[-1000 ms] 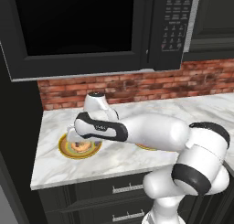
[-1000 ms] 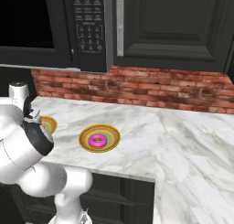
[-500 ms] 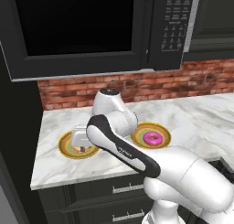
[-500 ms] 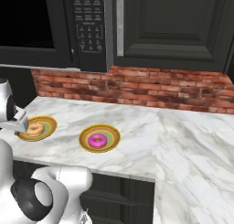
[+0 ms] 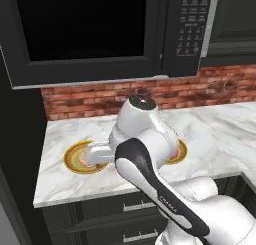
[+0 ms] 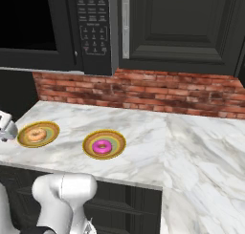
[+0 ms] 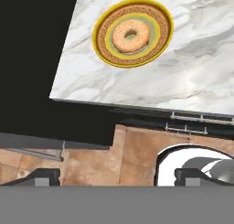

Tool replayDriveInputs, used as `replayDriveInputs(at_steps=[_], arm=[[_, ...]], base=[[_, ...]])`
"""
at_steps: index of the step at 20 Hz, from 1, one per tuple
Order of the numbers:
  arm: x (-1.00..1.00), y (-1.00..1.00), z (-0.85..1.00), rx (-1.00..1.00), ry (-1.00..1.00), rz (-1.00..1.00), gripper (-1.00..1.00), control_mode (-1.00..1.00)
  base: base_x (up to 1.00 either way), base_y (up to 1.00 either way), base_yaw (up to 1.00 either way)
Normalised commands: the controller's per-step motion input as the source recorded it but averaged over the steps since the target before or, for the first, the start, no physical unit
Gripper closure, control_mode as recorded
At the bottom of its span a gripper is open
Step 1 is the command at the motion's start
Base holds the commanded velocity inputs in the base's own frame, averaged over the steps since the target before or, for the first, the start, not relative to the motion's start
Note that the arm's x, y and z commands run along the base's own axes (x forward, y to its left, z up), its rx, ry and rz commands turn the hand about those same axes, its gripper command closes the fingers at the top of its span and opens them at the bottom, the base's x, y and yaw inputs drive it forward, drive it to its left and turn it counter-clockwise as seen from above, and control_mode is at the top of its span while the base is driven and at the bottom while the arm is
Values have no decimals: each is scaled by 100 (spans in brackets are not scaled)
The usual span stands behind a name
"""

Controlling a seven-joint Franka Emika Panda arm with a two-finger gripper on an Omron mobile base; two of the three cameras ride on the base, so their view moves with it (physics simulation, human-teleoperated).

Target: Place the pastries on the plates.

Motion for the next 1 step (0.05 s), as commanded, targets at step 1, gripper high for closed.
replayDriveInputs(at_steps=[1], arm=[[-46, -23, 65, 0, -17, -1, -100, -100]], base=[[0, 0, 0]])
